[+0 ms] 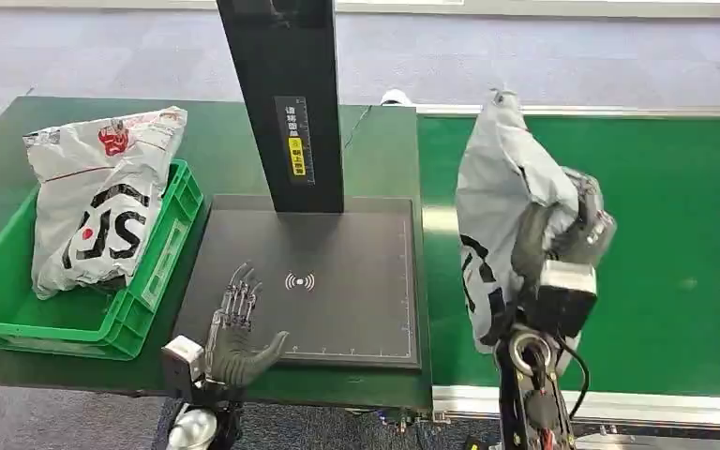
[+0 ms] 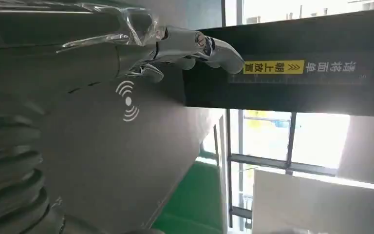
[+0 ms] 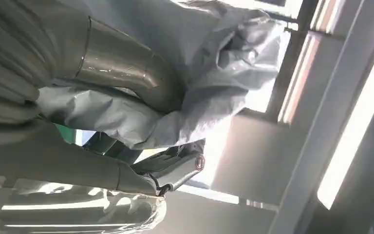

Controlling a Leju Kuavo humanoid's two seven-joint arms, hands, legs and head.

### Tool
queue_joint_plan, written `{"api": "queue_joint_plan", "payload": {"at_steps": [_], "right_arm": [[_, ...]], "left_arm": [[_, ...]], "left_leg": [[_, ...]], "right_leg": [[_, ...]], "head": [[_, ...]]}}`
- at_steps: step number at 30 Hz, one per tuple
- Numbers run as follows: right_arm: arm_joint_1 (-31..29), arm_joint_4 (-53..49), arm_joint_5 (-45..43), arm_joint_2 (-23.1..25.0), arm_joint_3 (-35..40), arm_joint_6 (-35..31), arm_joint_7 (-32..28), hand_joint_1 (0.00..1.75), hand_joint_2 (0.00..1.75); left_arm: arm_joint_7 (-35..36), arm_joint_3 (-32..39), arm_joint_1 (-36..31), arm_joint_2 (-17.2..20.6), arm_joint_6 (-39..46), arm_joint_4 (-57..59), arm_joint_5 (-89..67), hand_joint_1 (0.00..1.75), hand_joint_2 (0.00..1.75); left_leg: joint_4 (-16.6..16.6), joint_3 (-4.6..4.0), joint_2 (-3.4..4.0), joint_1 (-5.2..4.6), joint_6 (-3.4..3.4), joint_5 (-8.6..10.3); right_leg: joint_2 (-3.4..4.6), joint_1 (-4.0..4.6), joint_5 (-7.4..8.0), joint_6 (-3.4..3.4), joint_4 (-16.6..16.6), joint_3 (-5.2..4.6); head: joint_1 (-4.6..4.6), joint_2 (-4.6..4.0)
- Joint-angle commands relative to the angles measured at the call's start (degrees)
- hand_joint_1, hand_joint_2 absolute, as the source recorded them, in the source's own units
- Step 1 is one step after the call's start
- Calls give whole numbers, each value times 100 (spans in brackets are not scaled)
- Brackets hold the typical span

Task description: Moved the parcel from conveyor to table for the left to box.

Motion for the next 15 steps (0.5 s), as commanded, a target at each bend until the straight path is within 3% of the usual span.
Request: {"api": "queue_joint_plan", "payload": {"at_steps": [1,3,8,13,15], "right_arm": [[-1683,2942,158,339,345,305,129,175,175],[-2130,3917,118,444,529,833,415,175,175],[-2543,5244,194,727,903,1609,569,175,175],[-2552,5536,111,922,1318,2234,902,175,175],[-2529,5600,-240,922,1933,2670,1329,175,175]], "left_arm": [[-15,-200,-271,121,37,569,-26,0,175],[-13,-242,-337,132,24,611,-36,0,175],[-5,-269,-491,184,-3,785,2,0,175],[-72,-289,-591,204,-31,995,42,0,175],[-93,-302,-608,208,-24,1001,57,0,175]], "left_leg": [[-8,10,33,-3,-2,3],[-4,7,23,-1,-1,0],[-6,3,30,-2,-2,3],[-10,1,14,-2,-3,6],[-6,-3,12,-1,-3,3]], "right_leg": [[30,-2,11,-4,-3,-3],[22,0,5,-2,1,-2],[28,-1,9,-4,7,-12],[11,-1,5,-6,3,-10],[11,0,2,-4,6,-11]], "head": [[0,0],[0,0],[0,0],[0,0],[0,0]]}}
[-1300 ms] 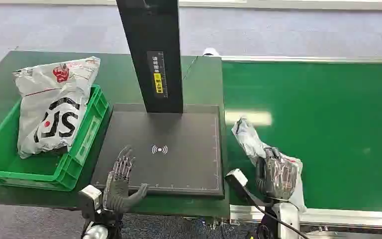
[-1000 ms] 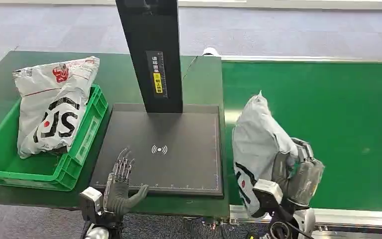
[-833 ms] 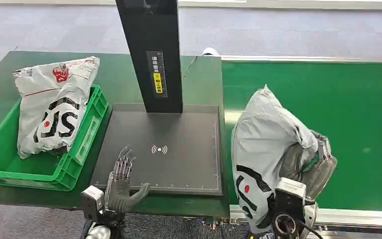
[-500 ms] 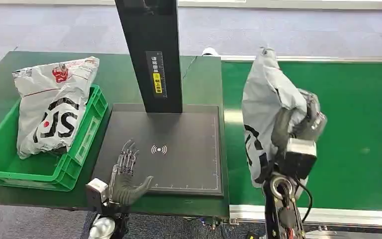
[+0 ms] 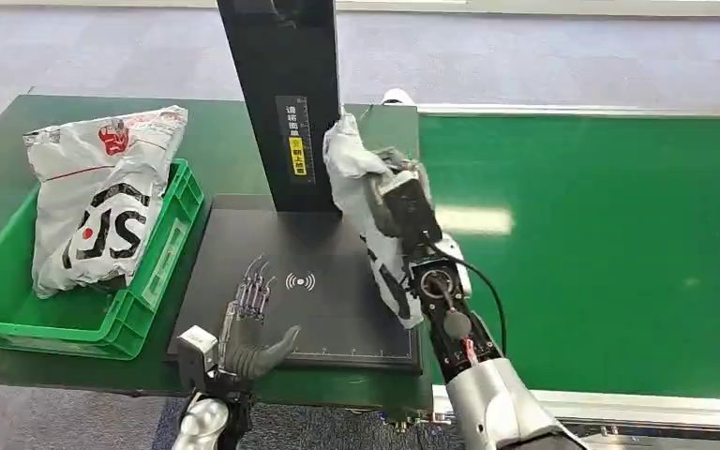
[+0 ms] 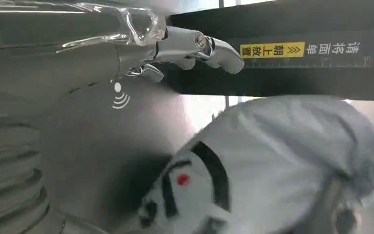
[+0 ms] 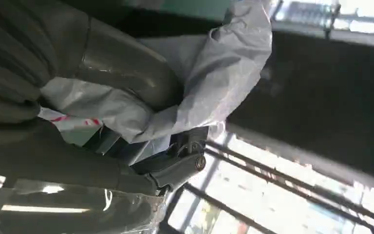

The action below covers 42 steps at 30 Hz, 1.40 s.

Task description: Moved the parcel from conveyor to table for the left to box.

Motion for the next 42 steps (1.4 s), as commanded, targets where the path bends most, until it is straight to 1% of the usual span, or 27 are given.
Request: {"api": "queue_joint_plan", "payload": {"at_steps": [1,2,3,5,6,7,8,9,11,12,13,14,18,19,21,23,25,28,29,31,33,36,37,38,40,41,42], "right_arm": [[-537,1629,-636,238,1608,945,850,175,175],[-515,1624,-821,238,1819,862,849,175,175],[-539,1678,-974,238,2406,1272,1190,175,175],[-494,1597,-1406,238,2971,1238,1348,175,175],[-507,1613,-1795,238,3439,1484,1496,175,175],[-486,1575,-2129,238,3823,1521,1548,175,175],[-514,1586,-2268,238,4118,1678,1616,175,175],[-514,1567,-2415,238,4233,1826,1663,175,175],[-516,1529,-2569,238,4383,1879,1711,175,175],[-572,1564,-2762,238,4652,2008,1747,175,175],[-590,1565,-2867,238,4765,2039,1738,154,175],[-598,1548,-2931,238,4852,1977,1724,0,175],[-774,1649,-3197,238,4997,1675,1506,0,175],[-827,1698,-3294,238,4887,1331,1233,0,175],[-904,1806,-3298,238,4837,1370,1142,0,175],[-877,1847,-3404,141,4475,1090,743,0,175],[-787,1786,-3417,-50,4233,1011,457,0,175],[-675,1716,-3317,-170,4000,904,261,0,175],[-513,1576,-3252,-291,3781,765,68,0,175],[-302,1392,-3077,-451,3487,663,-107,0,175],[49,1043,-2854,-690,3054,544,-407,0,175],[537,432,-2420,-882,2452,479,-609,0,175],[697,205,-2356,-931,2293,461,-657,0,175],[1036,-314,-2211,-1042,2027,401,-710,0,175],[1609,-1143,-1876,-1168,1604,465,-608,0,175],[2009,-1639,-1688,-1226,1315,515,-568,0,175],[2196,-1848,-1603,-1241,1172,566,-549,0,175]], "left_arm": [[-57,-128,-342,204,-6,653,54,0,175],[-30,-128,-349,206,-10,637,64,0,175],[-11,-107,-333,192,27,552,88,0,175],[60,-100,-262,202,30,408,138,0,175],[85,-104,-201,228,68,355,177,0,175],[91,-108,-177,257,90,359,214,0,175],[79,-105,-165,274,101,374,239,0,175],[66,-103,-163,280,104,381,254,0,175],[48,-96,-163,295,98,393,278,0,175],[31,-101,-157,299,121,386,295,0,175],[23,-100,-147,306,128,372,308,0,175],[14,-91,-118,318,131,338,324,0,175],[-8,-47,-29,346,170,243,377,0,175],[-37,-5,-18,361,196,204,417,0,175],[-46,19,-36,383,195,191,438,0,175],[-100,118,-115,436,277,241,522,0,175],[-136,276,-117,529,371,162,665,0,175],[-136,393,-63,641,397,-8,781,0,175],[-136,475,1,695,443,-197,819,0,175],[-136,556,57,740,467,-357,787,0,175],[-136,632,176,791,541,-636,745,0,175],[-136,721,297,854,624,-833,729,0,175],[-136,732,382,878,652,-930,718,0,175],[-136,757,607,877,688,-1174,669,0,175],[-136,852,906,824,660,-1498,560,0,175],[-136,941,1055,790,664,-1702,500,0,175],[-136,1003,1121,771,673,-1815,477,0,175]], "left_leg": [[-7,10,17,-2,0,1],[-7,8,18,-2,0,1],[-5,5,16,-2,0,1],[-3,-1,16,-1,-1,1],[-3,0,17,-2,-1,-2],[-2,0,15,0,-1,-2],[-7,4,20,-4,-2,-1],[-6,3,17,-2,-2,-2],[-6,2,12,-2,-2,-1],[-6,3,14,-1,-2,-1],[-11,3,5,-1,-3,4],[-12,5,4,1,-2,5],[-3,-5,10,-1,-2,1],[-6,-2,17,0,-2,3],[-1,-6,11,-1,-2,4],[0,-8,10,-2,-2,3],[-1,-7,6,-1,-2,5],[-5,-4,5,1,-1,9],[-1,-5,11,2,-2,4],[-5,-3,5,3,-2,6],[-8,2,-1,5,-2,7],[-13,9,-1,6,-1,5],[-4,0,5,3,-1,2],[-11,6,7,2,0,2],[-9,4,10,3,-1,-2],[-11,7,12,3,-1,-1],[-11,8,9,5,-1,-5]], "right_leg": [[13,-1,4,-3,-4,3],[15,-1,5,-3,-5,1],[13,-1,4,-3,-2,-1],[14,-1,5,-3,-1,-5],[19,-1,4,-3,0,-5],[17,0,3,-3,0,-4],[21,-3,4,-5,-1,-4],[19,-2,3,-4,-1,-4],[15,-1,2,-4,-1,-3],[15,-1,3,-6,-1,-5],[5,0,4,-7,-5,-3],[1,2,4,-8,-9,0],[8,0,1,-2,0,-9],[11,1,3,-4,-4,-8],[1,0,-1,-5,2,-11],[2,0,0,-4,2,-12],[-2,0,1,-2,1,-10],[-5,2,5,-5,-5,-6],[2,3,3,-3,-3,-8],[-3,4,3,-3,-7,-4],[-11,6,2,-4,-12,4],[-9,7,1,-3,-19,12],[-3,3,0,-2,-8,0],[-2,3,0,-2,-14,6],[3,4,-1,-2,-13,4],[4,4,-1,-3,-14,6],[2,6,-3,-3,-17,9]], "head": [[0,0],[0,0],[2,0],[2,0],[0,0],[2,0],[2,0],[2,0],[2,0],[2,0],[-2,0],[2,0],[2,0],[2,0],[2,0],[2,0],[0,0],[2,0],[2,0],[0,0],[2,0],[0,0],[4,0],[2,0],[2,0],[2,0],[4,0]]}}
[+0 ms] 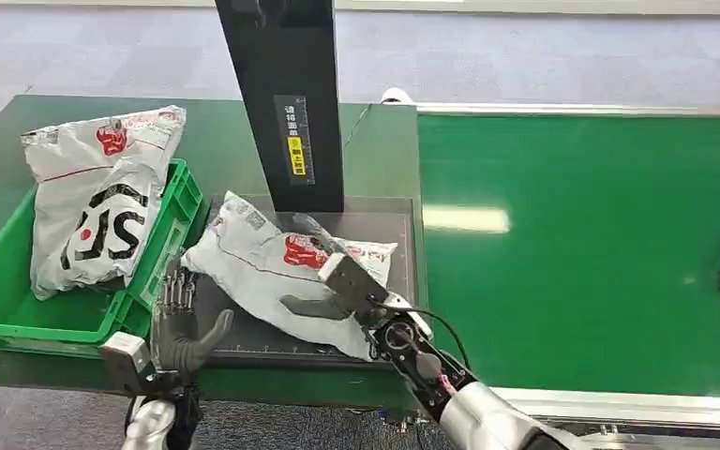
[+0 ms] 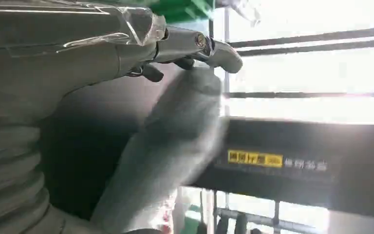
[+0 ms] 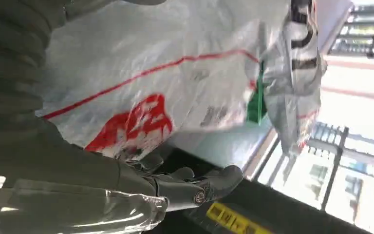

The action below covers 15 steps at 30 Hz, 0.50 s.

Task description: Moved the parcel from conveyor to table for the left to box.

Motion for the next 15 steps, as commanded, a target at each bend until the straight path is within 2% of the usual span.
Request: {"api": "queue_joint_plan", "payload": {"at_steps": [1,3,7,11,15], "right_arm": [[2067,-2901,842,-642,-2028,174,83,0,175],[2488,-3310,1023,-641,-2259,234,64,0,175],[2874,-3683,1195,-588,-2409,127,12,0,175],[2949,-3930,1321,-453,-2519,33,40,0,175],[2832,-3881,1332,-418,-2616,38,79,0,175]], "left_arm": [[11,554,910,15,285,-1358,-344,0,175],[11,646,953,-37,555,-1539,-433,0,175],[11,658,896,-117,2027,-1811,-885,0,175],[11,9,837,45,3401,-1700,-1580,0,175],[257,-639,451,36,3814,-1055,-2527,0,175]], "left_leg": [[-12,15,-9,4,1,-4],[-10,12,-17,5,0,-7],[-5,-1,-22,1,-1,-6],[-1,-10,-20,-2,-3,-4],[-3,-9,-26,-5,-2,2]], "right_leg": [[-12,5,-6,-2,-17,19],[-21,7,-11,-3,-16,20],[-25,3,-14,-6,-8,6],[-18,0,-10,-6,0,-9],[-21,-4,-7,-4,-2,-8]], "head": [[-2,0],[-2,0],[-2,0],[2,0],[-2,0]]}}
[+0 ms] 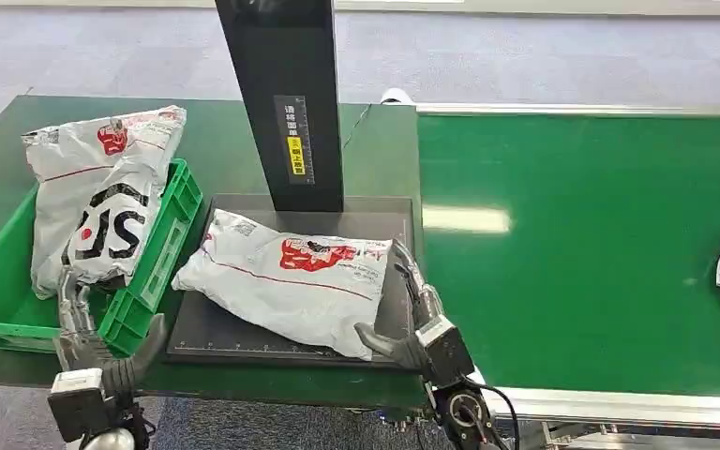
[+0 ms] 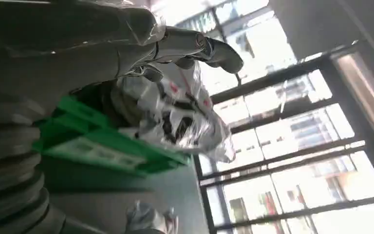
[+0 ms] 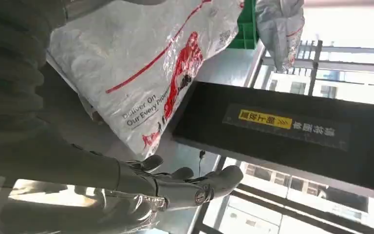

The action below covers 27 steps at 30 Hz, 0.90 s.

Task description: Moved the parcel from conveyor to table for the left to box.

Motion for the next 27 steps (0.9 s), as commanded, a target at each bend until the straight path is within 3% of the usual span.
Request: {"api": "queue_joint_plan", "payload": {"at_steps": [1,5,10,16,27], "right_arm": [[88,-493,45,83,-491,-3,70,0,175],[-11,-328,76,149,-591,121,86,0,175],[-278,-91,75,254,-732,150,81,0,175],[-410,-14,91,268,-813,240,84,0,175],[-551,238,54,241,-759,329,33,0,175]], "left_arm": [[410,-1262,-582,132,944,873,-1513,0,175],[989,-1860,-1427,196,991,1993,-2437,0,175],[1484,-2617,-2153,9,845,3194,-3292,0,175],[1923,-3296,-2160,-59,963,4111,-3960,0,175],[2186,-3368,-2123,179,800,4934,-4185,0,175]], "left_leg": [[-4,-1,-29,-5,4,9],[-6,9,-24,-5,3,10],[-5,12,-34,-5,3,17],[-12,26,-17,-7,6,13],[-7,18,2,-3,2,6]], "right_leg": [[-32,-4,-2,0,-3,9],[-25,-4,0,0,-5,19],[-32,-5,6,-1,-5,23],[-16,-5,8,1,-13,31],[4,-2,8,-2,-5,17]], "head": [[2,0],[2,0],[0,0],[0,0],[0,0]]}}
